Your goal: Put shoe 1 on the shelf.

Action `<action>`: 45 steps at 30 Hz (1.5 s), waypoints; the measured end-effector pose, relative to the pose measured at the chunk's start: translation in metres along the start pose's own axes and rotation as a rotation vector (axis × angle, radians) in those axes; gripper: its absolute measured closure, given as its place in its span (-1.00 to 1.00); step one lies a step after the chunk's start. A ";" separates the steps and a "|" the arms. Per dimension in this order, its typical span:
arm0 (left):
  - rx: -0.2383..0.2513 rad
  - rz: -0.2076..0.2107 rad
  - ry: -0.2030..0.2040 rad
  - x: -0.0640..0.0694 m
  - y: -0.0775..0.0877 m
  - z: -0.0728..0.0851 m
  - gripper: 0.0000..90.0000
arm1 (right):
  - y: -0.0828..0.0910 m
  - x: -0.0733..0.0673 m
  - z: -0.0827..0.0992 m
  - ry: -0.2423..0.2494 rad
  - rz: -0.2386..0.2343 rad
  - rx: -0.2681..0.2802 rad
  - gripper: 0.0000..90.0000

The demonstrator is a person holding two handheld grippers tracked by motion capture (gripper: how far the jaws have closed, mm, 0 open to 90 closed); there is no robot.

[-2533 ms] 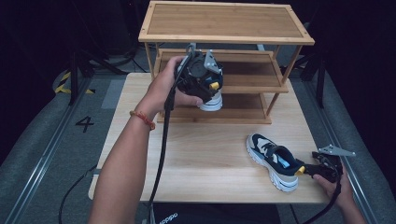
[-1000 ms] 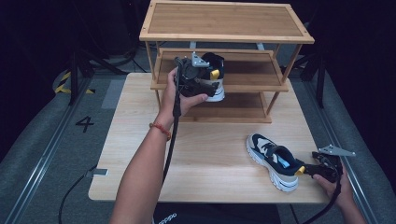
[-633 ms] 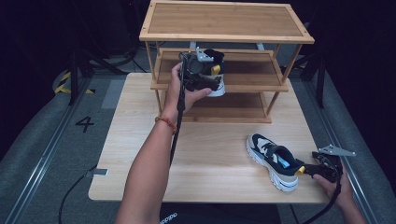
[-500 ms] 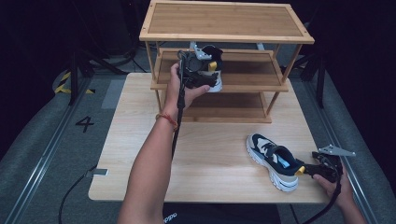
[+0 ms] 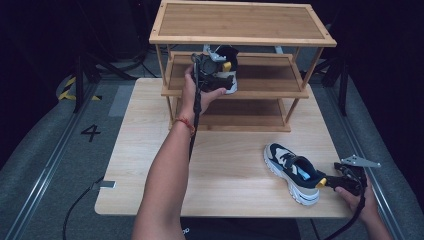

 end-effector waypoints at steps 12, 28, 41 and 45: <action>0.048 0.049 -0.025 0.009 0.026 0.000 -0.44 | 0.000 0.000 0.000 0.000 -0.001 0.000 -0.59; -0.010 0.144 -0.127 0.027 0.112 0.079 -0.48 | 0.001 0.000 0.000 0.007 -0.011 0.000 -0.58; -0.183 0.155 -0.199 0.031 0.154 0.188 -0.48 | 0.011 -0.012 -0.002 0.095 -0.081 -0.017 -0.38; -0.226 0.154 -0.163 0.025 0.167 0.221 -0.48 | 0.019 -0.020 -0.005 0.133 -0.128 -0.021 -0.36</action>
Point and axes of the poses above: each handheld gripper's, and its own axes: y roughly backward along the jaws, z roughly out of its underside, x roughly to its right, the point moved 8 cm from there along -y, roughly forward along the jaws, and after that the axes turned 11 degrees about x, right-handed, at the moved point
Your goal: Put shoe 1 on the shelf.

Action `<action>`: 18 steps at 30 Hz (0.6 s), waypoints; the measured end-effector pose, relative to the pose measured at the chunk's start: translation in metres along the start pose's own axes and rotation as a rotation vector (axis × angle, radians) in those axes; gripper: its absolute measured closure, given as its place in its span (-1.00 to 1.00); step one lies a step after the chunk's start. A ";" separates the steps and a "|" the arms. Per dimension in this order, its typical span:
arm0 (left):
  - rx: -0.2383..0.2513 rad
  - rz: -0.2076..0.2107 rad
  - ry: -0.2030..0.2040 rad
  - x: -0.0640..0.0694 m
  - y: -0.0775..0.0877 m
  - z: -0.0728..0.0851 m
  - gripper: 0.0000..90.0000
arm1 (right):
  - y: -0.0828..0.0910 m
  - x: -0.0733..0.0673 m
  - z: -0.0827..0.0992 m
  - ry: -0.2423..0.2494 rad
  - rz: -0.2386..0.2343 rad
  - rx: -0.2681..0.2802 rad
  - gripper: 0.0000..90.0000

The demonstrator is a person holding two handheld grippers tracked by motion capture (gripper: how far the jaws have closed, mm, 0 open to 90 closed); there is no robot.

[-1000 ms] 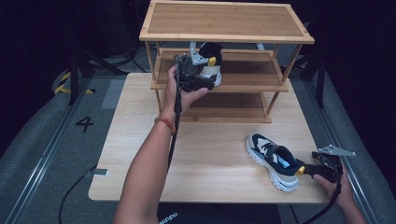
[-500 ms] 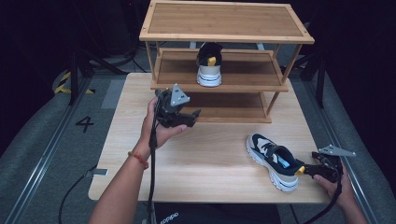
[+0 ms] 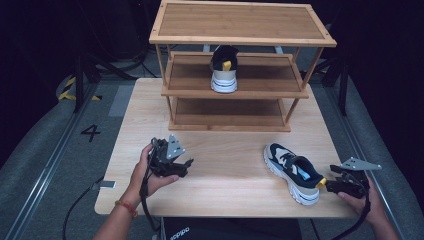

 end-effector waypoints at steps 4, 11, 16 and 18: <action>-0.048 0.000 0.030 -0.001 0.006 0.033 -0.48 | 0.012 -0.007 -0.003 0.033 -0.042 -0.003 -0.36; -0.121 0.012 0.063 -0.002 0.016 0.078 -0.47 | 0.026 -0.023 -0.010 0.077 -0.086 0.003 -0.30; -0.117 0.015 0.100 -0.004 0.019 0.091 -0.47 | 0.022 -0.030 -0.012 0.089 -0.102 -0.003 -0.26; -0.109 0.027 0.113 -0.004 0.021 0.093 -0.47 | 0.021 -0.033 -0.013 0.096 -0.102 0.000 -0.26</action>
Point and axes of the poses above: each handheld gripper's, and its own axes: y roughly backward along the jaws, z roughly out of its underside, x roughly to its right, the point moved 8 cm from there along -y, roughly forward along the jaws, and after that the axes turned 11 degrees about x, right-handed, at the moved point
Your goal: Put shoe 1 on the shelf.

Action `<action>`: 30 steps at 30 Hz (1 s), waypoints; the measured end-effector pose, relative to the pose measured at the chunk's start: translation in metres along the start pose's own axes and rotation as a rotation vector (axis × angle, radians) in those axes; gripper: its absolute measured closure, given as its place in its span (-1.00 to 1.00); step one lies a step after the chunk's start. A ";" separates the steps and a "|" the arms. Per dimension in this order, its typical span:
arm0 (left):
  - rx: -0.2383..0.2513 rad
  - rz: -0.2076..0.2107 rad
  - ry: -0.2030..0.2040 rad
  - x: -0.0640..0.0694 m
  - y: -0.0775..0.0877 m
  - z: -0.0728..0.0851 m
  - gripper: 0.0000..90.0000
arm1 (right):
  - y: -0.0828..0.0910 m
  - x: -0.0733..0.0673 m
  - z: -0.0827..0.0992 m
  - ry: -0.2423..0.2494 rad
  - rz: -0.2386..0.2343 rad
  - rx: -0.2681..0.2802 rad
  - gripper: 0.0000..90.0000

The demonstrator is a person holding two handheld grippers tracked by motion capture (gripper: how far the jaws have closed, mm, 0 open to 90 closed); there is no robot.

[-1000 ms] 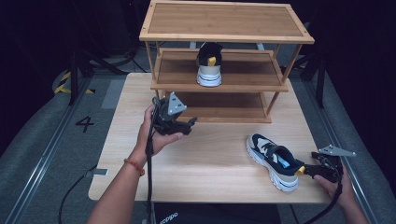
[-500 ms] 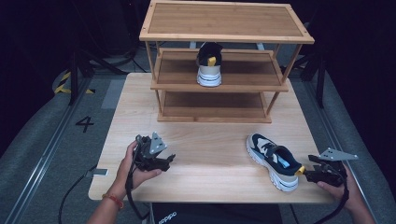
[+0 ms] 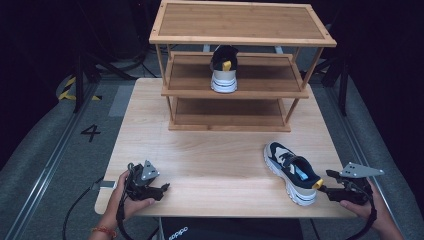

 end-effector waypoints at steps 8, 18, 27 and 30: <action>0.049 0.037 0.069 -0.001 -0.004 0.003 -0.52 | -0.013 -0.032 -0.012 0.051 -0.097 -0.003 -0.29; 0.077 0.045 0.101 -0.003 -0.005 0.006 -0.58 | -0.009 -0.065 -0.033 0.130 -0.182 0.014 -0.31; 0.077 0.044 0.102 -0.003 -0.005 0.006 -0.58 | 0.013 -0.091 -0.074 0.183 -0.246 0.070 -0.32; 0.078 0.044 0.102 -0.003 -0.005 0.006 -0.58 | 0.008 -0.100 -0.079 0.208 -0.270 0.042 -0.32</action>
Point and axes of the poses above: each handheld gripper's, and its own axes: y roughly backward along the jaws, z roughly out of its underside, x roughly to its right, the point moved 8 cm from there along -y, roughly forward along the jaws, and after that the axes turned 11 degrees about x, right-handed, at the moved point
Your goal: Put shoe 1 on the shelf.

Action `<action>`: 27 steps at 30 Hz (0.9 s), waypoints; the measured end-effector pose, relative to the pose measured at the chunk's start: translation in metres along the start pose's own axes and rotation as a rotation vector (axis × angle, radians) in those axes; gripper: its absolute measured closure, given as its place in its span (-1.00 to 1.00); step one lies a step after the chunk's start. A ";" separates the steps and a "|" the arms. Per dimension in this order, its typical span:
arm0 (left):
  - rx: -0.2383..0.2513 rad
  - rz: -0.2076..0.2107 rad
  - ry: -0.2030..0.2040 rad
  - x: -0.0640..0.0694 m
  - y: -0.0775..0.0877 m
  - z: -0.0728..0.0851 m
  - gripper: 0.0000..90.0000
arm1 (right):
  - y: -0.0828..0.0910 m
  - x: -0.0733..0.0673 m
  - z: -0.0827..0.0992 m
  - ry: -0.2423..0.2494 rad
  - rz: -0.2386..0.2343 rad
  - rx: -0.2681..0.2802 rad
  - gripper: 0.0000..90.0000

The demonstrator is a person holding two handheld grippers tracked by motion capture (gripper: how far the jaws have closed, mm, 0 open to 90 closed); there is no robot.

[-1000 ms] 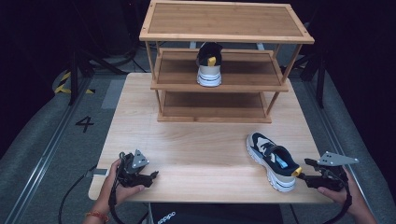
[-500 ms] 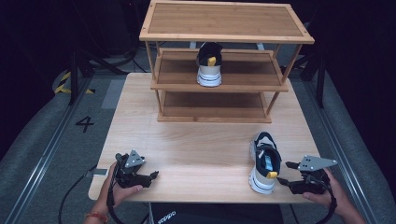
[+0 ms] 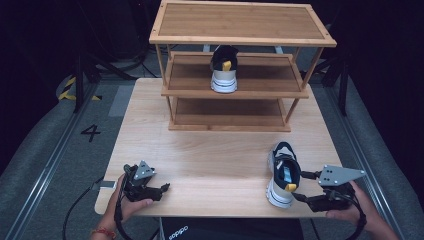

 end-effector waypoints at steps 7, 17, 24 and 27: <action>-0.001 0.000 -0.008 -0.001 0.000 0.000 -0.58 | -0.019 -0.006 -0.001 0.015 -0.068 -0.105 -0.23; 0.005 0.004 0.004 0.001 -0.001 -0.001 -0.59 | -0.047 -0.005 0.005 0.009 -0.174 -0.357 0.25; 0.002 0.009 0.000 0.001 -0.002 -0.001 -0.60 | -0.053 -0.007 0.005 0.001 -0.258 -0.436 0.47; -0.001 0.007 -0.002 0.001 -0.002 -0.001 -0.61 | -0.053 -0.010 0.005 0.027 -0.288 -0.460 0.55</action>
Point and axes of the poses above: each handheld gripper's, and its own axes: y roughly backward along the jaws, z roughly out of its underside, x roughly to its right, the point moved 8 cm from there along -y, roughly forward along the jaws, and after that the axes turned 11 degrees about x, right-handed, at the moved point
